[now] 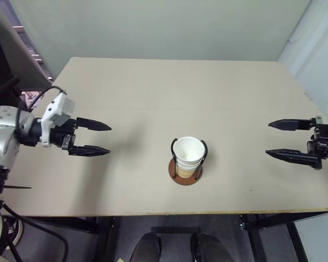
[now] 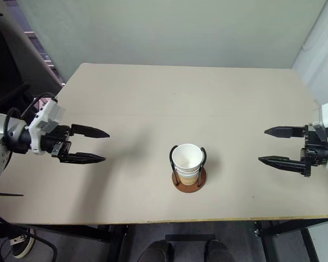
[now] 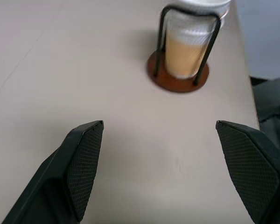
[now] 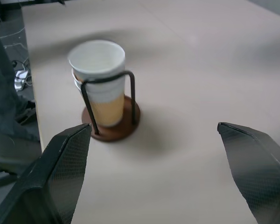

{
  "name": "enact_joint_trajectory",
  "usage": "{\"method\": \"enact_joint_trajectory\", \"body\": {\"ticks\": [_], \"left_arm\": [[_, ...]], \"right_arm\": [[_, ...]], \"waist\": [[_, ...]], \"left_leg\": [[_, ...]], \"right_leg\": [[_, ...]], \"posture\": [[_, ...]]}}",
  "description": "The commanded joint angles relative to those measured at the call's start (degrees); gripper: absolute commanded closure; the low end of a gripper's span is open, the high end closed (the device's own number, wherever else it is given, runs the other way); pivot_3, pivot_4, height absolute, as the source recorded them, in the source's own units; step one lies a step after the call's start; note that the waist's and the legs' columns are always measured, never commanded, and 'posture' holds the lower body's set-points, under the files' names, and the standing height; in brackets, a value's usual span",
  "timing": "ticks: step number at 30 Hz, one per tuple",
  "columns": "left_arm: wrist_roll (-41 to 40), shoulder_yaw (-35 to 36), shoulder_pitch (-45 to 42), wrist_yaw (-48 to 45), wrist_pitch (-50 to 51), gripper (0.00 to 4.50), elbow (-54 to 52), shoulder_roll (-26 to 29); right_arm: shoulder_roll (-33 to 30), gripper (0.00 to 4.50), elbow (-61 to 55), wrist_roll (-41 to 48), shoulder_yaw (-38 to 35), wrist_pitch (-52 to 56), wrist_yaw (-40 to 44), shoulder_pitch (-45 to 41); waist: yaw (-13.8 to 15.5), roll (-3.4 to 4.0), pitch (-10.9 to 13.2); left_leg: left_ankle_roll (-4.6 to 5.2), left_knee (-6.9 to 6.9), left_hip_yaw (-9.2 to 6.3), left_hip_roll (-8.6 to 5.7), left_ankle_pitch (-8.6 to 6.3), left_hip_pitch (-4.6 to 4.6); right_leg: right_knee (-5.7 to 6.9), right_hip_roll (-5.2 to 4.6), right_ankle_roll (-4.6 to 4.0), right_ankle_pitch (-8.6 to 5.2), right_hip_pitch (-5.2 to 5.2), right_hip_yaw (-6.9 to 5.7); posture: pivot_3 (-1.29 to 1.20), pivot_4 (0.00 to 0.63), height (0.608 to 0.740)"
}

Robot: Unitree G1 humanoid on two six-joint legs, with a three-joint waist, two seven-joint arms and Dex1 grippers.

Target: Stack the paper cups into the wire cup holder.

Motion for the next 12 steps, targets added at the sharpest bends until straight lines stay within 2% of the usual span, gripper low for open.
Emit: {"method": "enact_joint_trajectory", "body": {"ticks": [1,4,12], "left_arm": [[0.5,5.4,2.4,0.7,1.7,0.38,-3.4,0.7],[1.1,7.7,4.1,1.4,2.9,0.38,-5.4,0.0],[2.6,12.2,8.1,2.0,4.7,0.38,-8.4,-1.0]], "right_arm": [[-1.8,0.0,2.9,-1.8,-2.1,-2.9,2.1,-0.7],[-1.0,0.0,3.8,-2.5,0.1,-3.7,2.2,-2.0],[0.2,0.0,3.7,-2.9,3.0,-2.7,1.8,-4.5]], "waist": [[0.0,-0.01,0.0],[-0.1,-0.03,0.0],[-0.9,-0.01,0.0]], "left_leg": [[0.01,0.0,0.0,0.0,0.0,0.01],[-0.01,0.0,0.01,0.02,0.01,0.07],[-0.02,-0.1,0.13,0.06,0.01,0.23]], "right_leg": [[0.04,0.0,-0.06,-0.02,0.01,0.0],[0.1,0.03,-0.44,-0.08,0.0,-0.04],[0.13,0.03,-0.58,0.0,0.03,-0.03]], "posture": [[0.0,0.15,0.74],[0.0,0.15,0.74],[0.0,0.15,0.74]]}}
